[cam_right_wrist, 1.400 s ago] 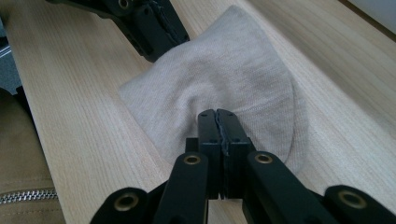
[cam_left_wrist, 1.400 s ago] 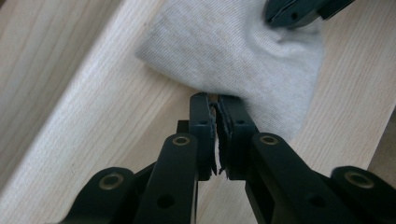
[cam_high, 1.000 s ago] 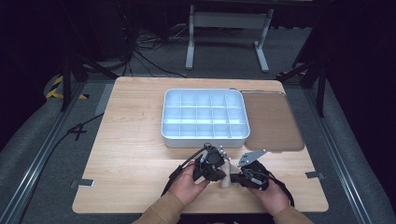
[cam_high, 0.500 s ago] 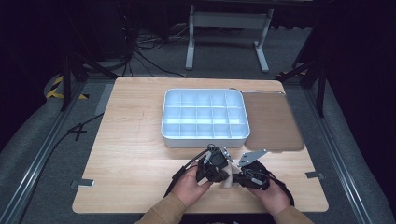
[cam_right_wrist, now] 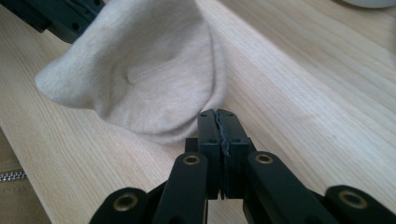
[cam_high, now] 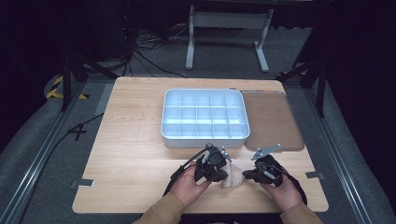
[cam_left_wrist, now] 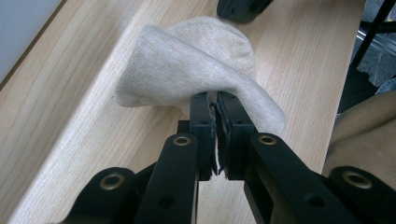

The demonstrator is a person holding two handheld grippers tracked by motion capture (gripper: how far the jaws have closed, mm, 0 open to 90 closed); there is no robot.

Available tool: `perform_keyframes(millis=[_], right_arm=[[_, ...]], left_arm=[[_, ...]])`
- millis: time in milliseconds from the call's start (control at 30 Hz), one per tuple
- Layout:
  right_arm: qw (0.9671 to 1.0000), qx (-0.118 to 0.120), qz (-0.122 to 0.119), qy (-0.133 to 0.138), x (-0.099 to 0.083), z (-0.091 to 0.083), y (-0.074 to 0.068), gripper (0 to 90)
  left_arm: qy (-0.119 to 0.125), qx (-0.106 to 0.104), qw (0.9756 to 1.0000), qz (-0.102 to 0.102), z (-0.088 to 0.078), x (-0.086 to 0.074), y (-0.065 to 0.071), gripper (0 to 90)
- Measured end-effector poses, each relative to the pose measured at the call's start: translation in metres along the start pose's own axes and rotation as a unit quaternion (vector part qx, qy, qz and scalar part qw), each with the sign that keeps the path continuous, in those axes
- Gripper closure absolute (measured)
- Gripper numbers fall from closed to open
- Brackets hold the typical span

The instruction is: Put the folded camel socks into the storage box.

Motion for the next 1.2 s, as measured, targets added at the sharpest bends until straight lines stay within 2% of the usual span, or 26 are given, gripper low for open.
perform_keyframes(millis=[233, 267, 300, 500, 600, 700, 833, 900, 967, 1000, 1033, 1067, 1100, 1133, 1200], right_arm=[[0.9998, 0.008, -0.017, -0.007, 0.006, 0.012, -0.012, 88.8], [0.9998, 0.009, -0.017, -0.007, 0.006, 0.013, -0.012, 88.8], [0.9998, 0.009, -0.019, -0.006, 0.007, 0.014, -0.013, 88.8], [0.9997, 0.017, -0.016, -0.007, 0.007, 0.015, -0.014, 88.8], [0.9997, 0.018, -0.016, -0.007, 0.007, 0.015, -0.015, 88.8], [0.9997, 0.015, -0.017, -0.008, 0.007, 0.016, -0.015, 88.7], [0.9997, 0.016, -0.017, -0.007, 0.007, 0.016, -0.015, 88.4], [0.9997, 0.016, -0.016, -0.007, 0.006, 0.015, -0.015, 87.8], [0.9998, 0.015, -0.015, -0.006, 0.006, 0.015, -0.014, 87.5], [0.9998, 0.015, -0.015, -0.006, 0.006, 0.015, -0.014, 87.5], [0.9998, 0.015, -0.014, -0.007, 0.006, 0.014, -0.014, 87.3], [0.9998, 0.015, -0.014, -0.007, 0.006, 0.014, -0.014, 87.3], [0.9998, 0.016, -0.014, -0.006, 0.006, 0.014, -0.014, 87.1], [0.9998, 0.016, -0.014, -0.005, 0.006, 0.013, -0.014, 86.9], [0.9998, 0.017, -0.014, -0.004, 0.006, 0.013, -0.014, 86.7]], left_arm=[[0.003, 0.002, 1.0000, 0.003, 0.000, 0.002, 0.002, 85.1], [0.004, 0.002, 1.0000, 0.002, 0.001, 0.002, 0.002, 85.1], [0.006, 0.004, 0.9999, 0.010, 0.001, 0.002, 0.002, 85.0], [0.006, 0.002, 0.9999, 0.013, 0.007, 0.006, 0.006, 84.4], [-0.001, -0.005, 0.9999, 0.014, 0.014, 0.007, 0.006, 83.3], [0.005, -0.011, 0.9998, 0.016, 0.021, 0.007, 0.007, 81.6], [0.011, -0.012, 0.9997, 0.017, 0.020, 0.006, 0.007, 78.2], [0.017, 0.000, 0.9997, 0.018, 0.019, 0.005, 0.009, 71.0], [0.015, 0.021, 0.9992, 0.031, 0.017, 0.004, 0.011, 66.0], [0.015, 0.021, 0.9992, 0.031, 0.017, 0.004, 0.011, 63.2], [0.018, 0.049, 0.9977, 0.044, 0.016, 0.003, 0.012, 58.4], [0.018, 0.049, 0.9977, 0.044, 0.016, 0.003, 0.012, 53.3], [0.020, 0.062, 0.9969, 0.045, 0.015, 0.002, 0.012, 53.3], [0.020, 0.068, 0.9965, 0.044, 0.016, 0.002, 0.011, 47.8], [0.019, 0.062, 0.9972, 0.038, 0.016, 0.001, 0.009, 46.0]])
Point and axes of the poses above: each handheld gripper's, and its own axes: z roughly forward along the jaws, x roughly out of its top, y roughly to its right, the point moved 3 cm from there along z, roughly forward along the jaws, and after that the axes turned 2 degrees about x, right-handed, at the moved point
